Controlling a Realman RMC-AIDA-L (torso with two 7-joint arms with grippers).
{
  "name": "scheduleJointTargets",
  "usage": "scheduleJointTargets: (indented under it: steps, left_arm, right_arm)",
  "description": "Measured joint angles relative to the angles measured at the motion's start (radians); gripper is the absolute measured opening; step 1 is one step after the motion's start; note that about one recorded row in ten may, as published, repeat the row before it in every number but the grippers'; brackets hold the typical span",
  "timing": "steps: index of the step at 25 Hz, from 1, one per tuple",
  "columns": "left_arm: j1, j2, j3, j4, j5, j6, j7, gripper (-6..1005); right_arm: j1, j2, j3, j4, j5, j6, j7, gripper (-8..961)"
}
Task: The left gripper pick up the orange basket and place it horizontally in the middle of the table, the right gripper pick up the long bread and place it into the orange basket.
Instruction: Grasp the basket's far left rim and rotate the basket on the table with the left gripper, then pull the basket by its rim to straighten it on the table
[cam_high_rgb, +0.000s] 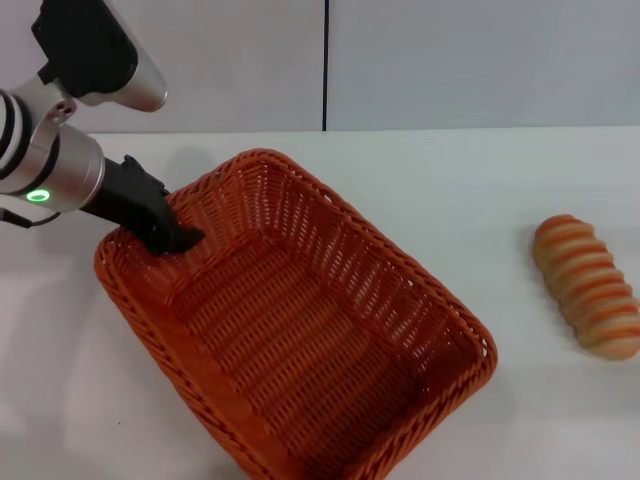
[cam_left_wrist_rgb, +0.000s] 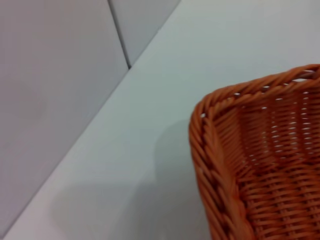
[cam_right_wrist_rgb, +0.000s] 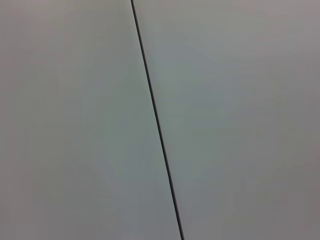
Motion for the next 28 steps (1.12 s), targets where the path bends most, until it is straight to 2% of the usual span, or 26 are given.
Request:
scheduleJointTargets:
  steps: [2,4,10,15,17,28]
  left_arm:
    - [-0.018,-0.003,0.009,0.0,0.021,0.001,-0.018,551]
    - [-0.027,-0.003,0.03,-0.001,0.038,0.001,-0.027,310]
    - [-0.048,-0.004,0.094,-0.013,0.083,0.004,-0.061,250]
    - [-0.054,-0.005,0.1,-0.026,0.093,-0.001,-0.12,247]
    - [-0.062,-0.005,0.055,-0.026,0.087,0.0,-0.222,244]
    - [-0.07,0.006,-0.083,-0.017,0.093,0.008,-0.464,207]
  right_arm:
    - [0.0,0.0,0.0,-0.001,0.0,0.0,0.0,560]
    - [0.0,-0.001,0.001,-0.003,0.002,0.001,0.0,560]
    - [-0.002,-0.002,0.001,-0.012,0.008,-0.001,0.0,558]
    - [-0.004,-0.002,0.001,-0.014,0.009,-0.021,0.0,559]
    - [-0.001,-0.002,0.001,-0.014,0.009,-0.022,0.001,559]
    - [0.042,-0.007,-0.005,-0.111,0.009,-0.006,0.073,559]
